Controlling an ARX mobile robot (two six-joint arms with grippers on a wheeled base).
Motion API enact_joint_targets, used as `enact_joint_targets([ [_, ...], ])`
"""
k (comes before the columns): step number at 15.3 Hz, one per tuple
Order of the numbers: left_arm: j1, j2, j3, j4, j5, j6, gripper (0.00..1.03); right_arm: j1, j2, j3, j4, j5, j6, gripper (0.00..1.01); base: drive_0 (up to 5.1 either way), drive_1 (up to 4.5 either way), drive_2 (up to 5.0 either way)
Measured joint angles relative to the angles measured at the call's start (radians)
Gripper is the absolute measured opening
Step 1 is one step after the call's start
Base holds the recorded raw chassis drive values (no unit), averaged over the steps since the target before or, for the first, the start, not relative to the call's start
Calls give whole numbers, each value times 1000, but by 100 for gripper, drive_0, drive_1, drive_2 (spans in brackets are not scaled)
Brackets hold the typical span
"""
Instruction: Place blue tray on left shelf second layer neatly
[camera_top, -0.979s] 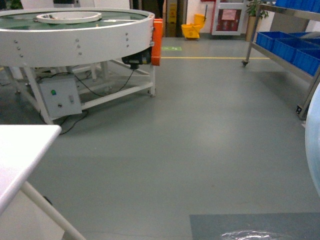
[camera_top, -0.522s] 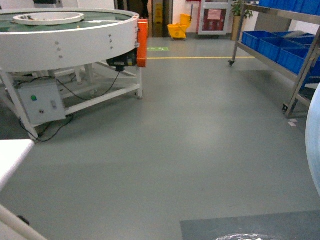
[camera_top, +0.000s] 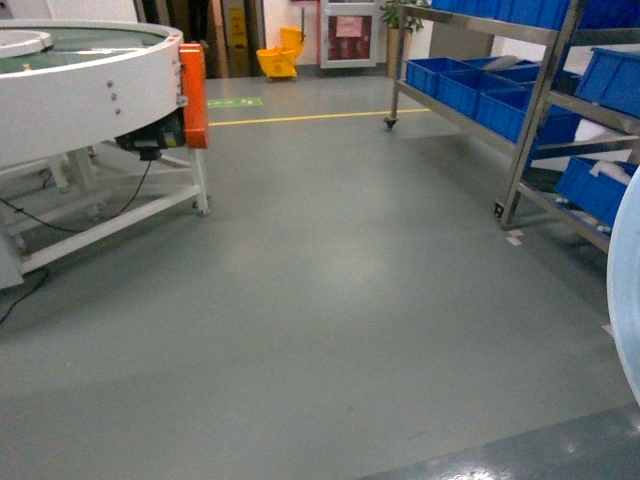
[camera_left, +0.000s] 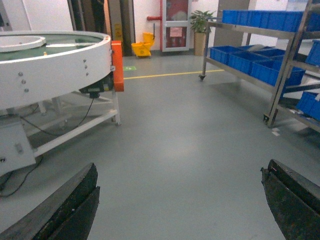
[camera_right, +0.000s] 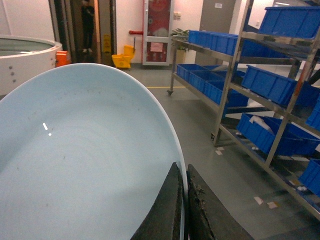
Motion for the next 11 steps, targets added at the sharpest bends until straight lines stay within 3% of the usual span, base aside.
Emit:
enact_joint_targets([
  [6, 0, 0, 0, 0, 0, 0, 98, 0, -2, 0, 2, 0, 0, 2, -170, 220, -559],
  [11, -2, 0, 0, 0, 3, 0, 98, 0, -2, 0, 2, 1, 0, 2, 17, 407, -373],
])
